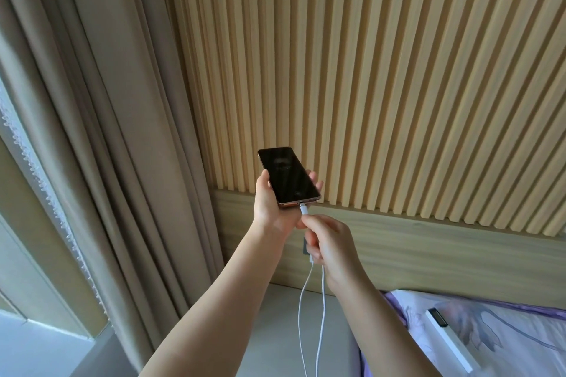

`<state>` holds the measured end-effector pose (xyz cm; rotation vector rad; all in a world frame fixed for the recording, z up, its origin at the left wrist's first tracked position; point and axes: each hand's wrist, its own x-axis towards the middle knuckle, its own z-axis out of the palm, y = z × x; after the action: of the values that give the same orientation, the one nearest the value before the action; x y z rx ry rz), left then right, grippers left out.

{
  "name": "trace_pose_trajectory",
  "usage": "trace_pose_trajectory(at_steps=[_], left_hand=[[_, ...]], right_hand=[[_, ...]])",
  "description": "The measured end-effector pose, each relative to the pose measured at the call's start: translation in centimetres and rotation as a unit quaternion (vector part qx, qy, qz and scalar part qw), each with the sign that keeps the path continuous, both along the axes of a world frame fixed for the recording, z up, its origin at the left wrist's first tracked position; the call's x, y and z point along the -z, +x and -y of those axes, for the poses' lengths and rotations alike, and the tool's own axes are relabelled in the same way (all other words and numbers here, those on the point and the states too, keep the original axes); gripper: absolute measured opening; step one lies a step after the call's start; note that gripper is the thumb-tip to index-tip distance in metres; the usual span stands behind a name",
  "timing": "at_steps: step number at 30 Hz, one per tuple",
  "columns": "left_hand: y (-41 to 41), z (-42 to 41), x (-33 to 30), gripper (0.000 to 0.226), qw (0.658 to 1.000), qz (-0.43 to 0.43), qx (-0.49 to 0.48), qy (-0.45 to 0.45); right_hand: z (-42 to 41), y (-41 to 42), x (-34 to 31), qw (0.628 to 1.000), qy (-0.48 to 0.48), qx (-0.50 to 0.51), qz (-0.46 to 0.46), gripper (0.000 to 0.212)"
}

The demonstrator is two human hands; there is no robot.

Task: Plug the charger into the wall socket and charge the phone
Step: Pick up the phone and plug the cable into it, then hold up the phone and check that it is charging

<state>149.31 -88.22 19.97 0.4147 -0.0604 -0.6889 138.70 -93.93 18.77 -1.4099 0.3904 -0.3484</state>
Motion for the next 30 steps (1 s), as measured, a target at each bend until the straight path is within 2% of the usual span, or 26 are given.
trace_pose_trajectory(at_steps=[9,15,18,23,26,30], left_hand=[[0.1,0.0,1.0,0.059,0.997,0.062,0.013,0.043],[0.1,-0.4,1.5,0.072,0.993,0.091,0.028,0.069],[-0.1,-0.7,1.7,0.071,0.989,0.115,0.045,0.079],[0.3,-1.2,2.4,0.075,0.985,0.131,0.048,0.099],[0.5,-1.3,2.3,0.072,0.982,0.144,0.054,0.107],[1.5,-1.1,1.6,0.068,0.983,0.140,0.044,0.110]], right_hand=[[-0.5,-0.4,1.1,1.000,0.000,-0.002,0.021,0.024],[-1.2,-0.2,1.8,0.999,0.020,0.036,0.023,0.036],[-1.5,-0.2,1.8,0.999,0.022,0.030,0.017,0.027],[-1.8,0.1,2.0,0.999,0.018,0.026,0.020,0.041],[-1.9,0.4,2.1,0.999,0.017,0.025,0.023,0.041],[-1.5,1.2,2.3,0.999,0.018,0.032,0.014,0.025]])
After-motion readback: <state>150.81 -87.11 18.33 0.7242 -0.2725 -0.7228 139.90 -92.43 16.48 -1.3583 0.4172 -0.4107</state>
